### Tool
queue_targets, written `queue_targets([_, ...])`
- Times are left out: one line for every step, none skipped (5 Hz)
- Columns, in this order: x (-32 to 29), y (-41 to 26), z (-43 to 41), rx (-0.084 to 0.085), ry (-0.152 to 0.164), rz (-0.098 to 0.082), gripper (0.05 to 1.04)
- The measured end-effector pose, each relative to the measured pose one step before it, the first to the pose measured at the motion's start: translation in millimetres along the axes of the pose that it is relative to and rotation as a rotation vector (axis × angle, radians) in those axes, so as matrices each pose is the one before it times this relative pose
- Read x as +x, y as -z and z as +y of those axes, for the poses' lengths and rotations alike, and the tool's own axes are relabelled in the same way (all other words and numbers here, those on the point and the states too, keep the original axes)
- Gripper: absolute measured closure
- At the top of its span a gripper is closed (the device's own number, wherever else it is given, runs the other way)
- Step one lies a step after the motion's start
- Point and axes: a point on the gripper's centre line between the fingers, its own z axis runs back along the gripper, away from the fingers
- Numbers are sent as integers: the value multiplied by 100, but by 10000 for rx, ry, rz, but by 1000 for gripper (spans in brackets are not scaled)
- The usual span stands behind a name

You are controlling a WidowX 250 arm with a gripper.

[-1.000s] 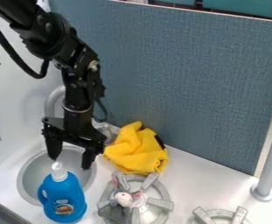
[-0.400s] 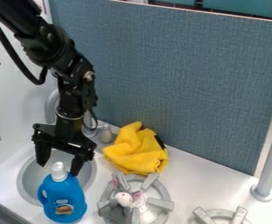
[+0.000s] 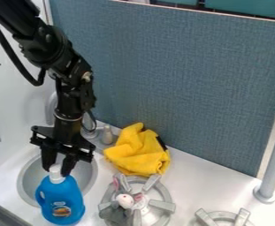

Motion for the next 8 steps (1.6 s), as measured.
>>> queue_targets([-280,-865,-122,-261,13,-312,685])
queue_targets([257,-3128,183,-266,-106,-822,685])
queue_targets([-34,-2681,-2000,-288,683,-636,685])
queue_targets([774,-2416,-3189,-389,830,-661,685])
queue_targets([1001,-1732,-4641,-710,898,-610,685])
queue_targets([1000,981,-3401,-399,704,55,685])
queue_targets([1157,1170,-2608,-73,187,-24,685])
queue_targets([1220,2135,-2465,220,143,200,685])
